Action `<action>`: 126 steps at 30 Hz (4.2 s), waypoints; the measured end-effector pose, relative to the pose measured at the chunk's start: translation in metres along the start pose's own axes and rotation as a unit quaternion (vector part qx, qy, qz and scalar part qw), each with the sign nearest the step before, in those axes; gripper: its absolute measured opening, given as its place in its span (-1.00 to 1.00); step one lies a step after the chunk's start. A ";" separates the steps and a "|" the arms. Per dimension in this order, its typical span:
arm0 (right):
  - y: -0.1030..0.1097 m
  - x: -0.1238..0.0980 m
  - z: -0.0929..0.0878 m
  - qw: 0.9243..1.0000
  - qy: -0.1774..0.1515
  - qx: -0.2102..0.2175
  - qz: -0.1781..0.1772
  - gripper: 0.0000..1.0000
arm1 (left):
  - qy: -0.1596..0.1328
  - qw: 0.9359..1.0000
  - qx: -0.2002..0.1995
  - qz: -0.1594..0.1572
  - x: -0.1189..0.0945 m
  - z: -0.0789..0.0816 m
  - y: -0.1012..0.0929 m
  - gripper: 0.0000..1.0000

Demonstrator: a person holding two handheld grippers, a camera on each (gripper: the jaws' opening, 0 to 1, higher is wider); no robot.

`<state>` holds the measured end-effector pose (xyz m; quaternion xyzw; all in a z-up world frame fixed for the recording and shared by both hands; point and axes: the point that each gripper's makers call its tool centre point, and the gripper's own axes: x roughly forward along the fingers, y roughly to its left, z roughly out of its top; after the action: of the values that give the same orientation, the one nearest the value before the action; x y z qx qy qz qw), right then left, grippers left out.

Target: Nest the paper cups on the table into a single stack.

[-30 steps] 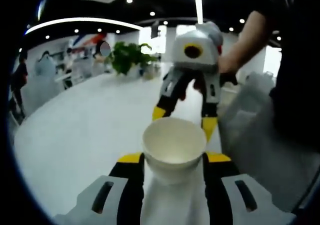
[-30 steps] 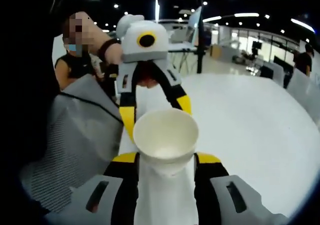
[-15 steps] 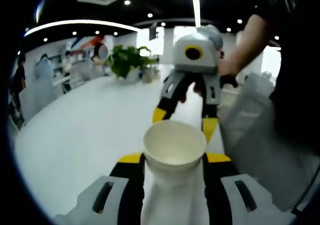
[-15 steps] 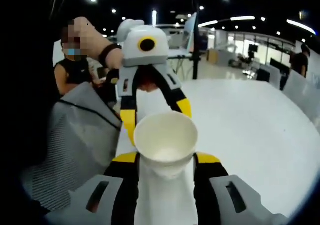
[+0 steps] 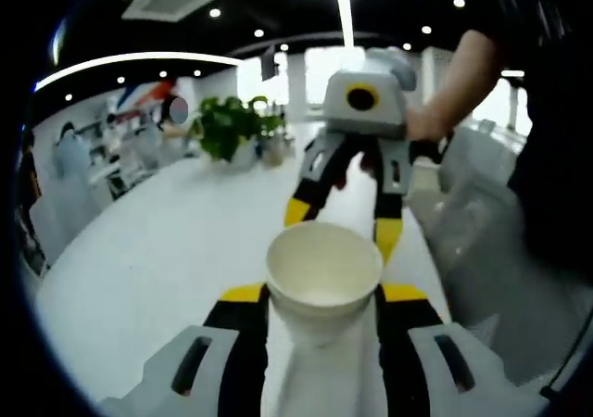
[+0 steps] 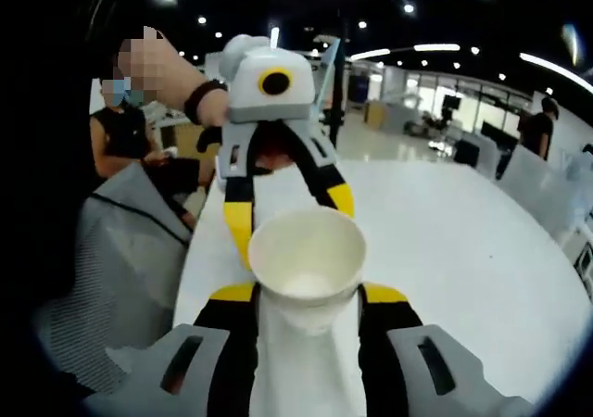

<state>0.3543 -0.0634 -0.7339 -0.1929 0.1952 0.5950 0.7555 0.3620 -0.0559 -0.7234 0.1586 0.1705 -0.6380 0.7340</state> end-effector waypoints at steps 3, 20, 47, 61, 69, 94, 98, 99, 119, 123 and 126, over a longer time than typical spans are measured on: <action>-0.018 -0.002 0.001 1.000 -0.002 0.000 -0.010 -0.23 | 0.000 1.000 0.009 -0.003 0.005 0.005 0.013 -0.11; -0.084 0.012 -0.014 1.000 0.022 -0.003 -0.016 -0.23 | 0.000 1.000 -0.026 0.009 0.029 0.006 0.077 -0.11; -0.106 0.028 -0.037 0.999 0.036 0.020 -0.019 -0.25 | 0.015 0.998 -0.050 0.019 0.045 -0.020 0.102 -0.10; -0.101 0.027 -0.044 0.998 0.046 0.037 -0.028 -0.13 | 0.035 0.998 -0.028 0.040 0.039 -0.027 0.110 0.04; -0.092 0.010 -0.047 0.996 0.036 0.067 -0.057 -0.06 | 0.030 0.995 -0.051 0.075 0.017 -0.029 0.110 0.21; -0.037 -0.054 -0.021 0.978 -0.039 0.143 -0.150 0.64 | -0.032 0.976 -0.127 0.176 -0.057 -0.007 0.051 0.78; -0.028 -0.060 -0.019 0.976 -0.045 0.150 -0.153 0.84 | -0.035 0.975 -0.130 0.179 -0.064 -0.006 0.040 0.91; -0.027 -0.062 -0.017 0.975 -0.049 0.151 -0.154 0.87 | -0.034 0.974 -0.130 0.180 -0.065 -0.006 0.038 0.95; -0.006 -0.072 -0.027 0.970 -0.062 0.164 -0.170 1.00 | -0.016 0.977 -0.118 0.177 -0.075 -0.003 0.004 0.98; -0.001 -0.071 -0.027 0.971 -0.059 0.158 -0.167 1.00 | -0.023 0.976 -0.126 0.177 -0.076 -0.002 0.002 0.98; 0.002 -0.073 -0.026 0.972 -0.059 0.158 -0.167 1.00 | -0.025 0.975 -0.129 0.177 -0.074 -0.003 0.000 0.98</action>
<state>0.3351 -0.1372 -0.7180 -0.0657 0.2065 0.4327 0.8751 0.3527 0.0113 -0.6926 0.0735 0.2021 -0.4746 0.8535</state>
